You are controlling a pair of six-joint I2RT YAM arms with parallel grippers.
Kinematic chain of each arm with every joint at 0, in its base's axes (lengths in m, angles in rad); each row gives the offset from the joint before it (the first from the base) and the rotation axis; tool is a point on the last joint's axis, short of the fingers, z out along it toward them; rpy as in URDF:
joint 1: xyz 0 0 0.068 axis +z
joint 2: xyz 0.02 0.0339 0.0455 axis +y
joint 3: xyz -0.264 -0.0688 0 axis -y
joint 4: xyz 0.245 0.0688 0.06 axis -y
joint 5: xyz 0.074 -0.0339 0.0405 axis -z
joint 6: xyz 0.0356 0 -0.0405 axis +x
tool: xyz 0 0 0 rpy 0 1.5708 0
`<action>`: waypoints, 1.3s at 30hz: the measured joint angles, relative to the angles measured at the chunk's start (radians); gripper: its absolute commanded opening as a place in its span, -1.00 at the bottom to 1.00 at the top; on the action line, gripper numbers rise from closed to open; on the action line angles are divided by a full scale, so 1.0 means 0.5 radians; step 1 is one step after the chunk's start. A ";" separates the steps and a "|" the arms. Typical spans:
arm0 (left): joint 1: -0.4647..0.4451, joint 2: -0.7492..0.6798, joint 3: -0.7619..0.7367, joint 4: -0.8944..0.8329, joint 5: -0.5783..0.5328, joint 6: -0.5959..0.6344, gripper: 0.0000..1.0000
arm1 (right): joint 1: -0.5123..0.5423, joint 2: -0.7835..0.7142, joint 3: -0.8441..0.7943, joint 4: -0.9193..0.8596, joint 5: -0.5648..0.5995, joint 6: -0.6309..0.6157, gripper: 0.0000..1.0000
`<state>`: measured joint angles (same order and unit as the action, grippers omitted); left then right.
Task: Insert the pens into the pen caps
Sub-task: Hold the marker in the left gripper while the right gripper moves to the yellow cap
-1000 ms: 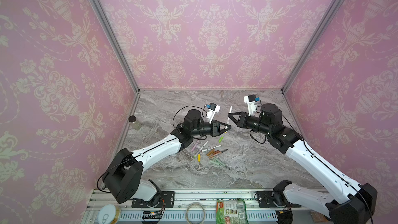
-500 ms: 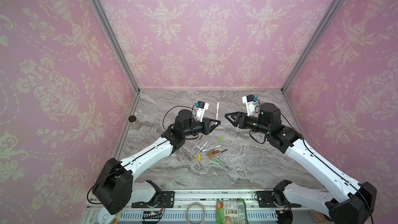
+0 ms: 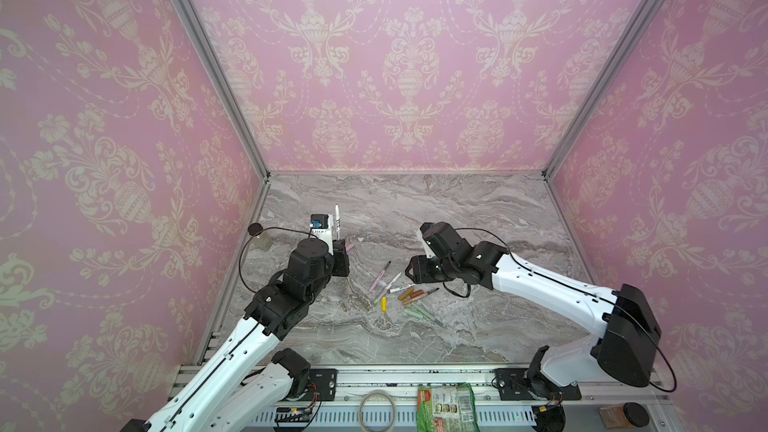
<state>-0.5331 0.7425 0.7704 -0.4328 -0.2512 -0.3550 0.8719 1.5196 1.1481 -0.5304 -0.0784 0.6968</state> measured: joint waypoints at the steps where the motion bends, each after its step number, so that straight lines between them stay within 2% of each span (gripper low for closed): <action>1: 0.000 -0.037 -0.008 -0.045 -0.029 0.000 -0.87 | 0.053 0.087 0.041 -0.021 -0.001 0.007 0.00; 6: 0.000 -0.228 -0.063 -0.219 -0.057 -0.010 -0.87 | 0.230 0.420 0.272 -0.066 -0.007 0.013 -0.08; 13: 0.000 -0.481 -0.156 -0.365 -0.057 -0.053 -0.86 | 0.264 0.639 0.315 -0.047 -0.023 0.027 -0.14; 21: 0.000 -0.496 -0.156 -0.372 -0.057 -0.054 -0.86 | 0.264 0.839 0.324 -0.008 -0.028 0.037 -0.20; 39: 0.000 -0.472 -0.156 -0.349 -0.056 -0.046 -0.86 | 0.264 0.959 0.452 0.024 -0.022 0.069 -0.24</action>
<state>-0.5331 0.5064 0.6926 -0.6075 -0.2794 -0.3779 1.0039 1.9991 1.3739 -0.5186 -0.0895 0.7311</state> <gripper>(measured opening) 0.134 0.377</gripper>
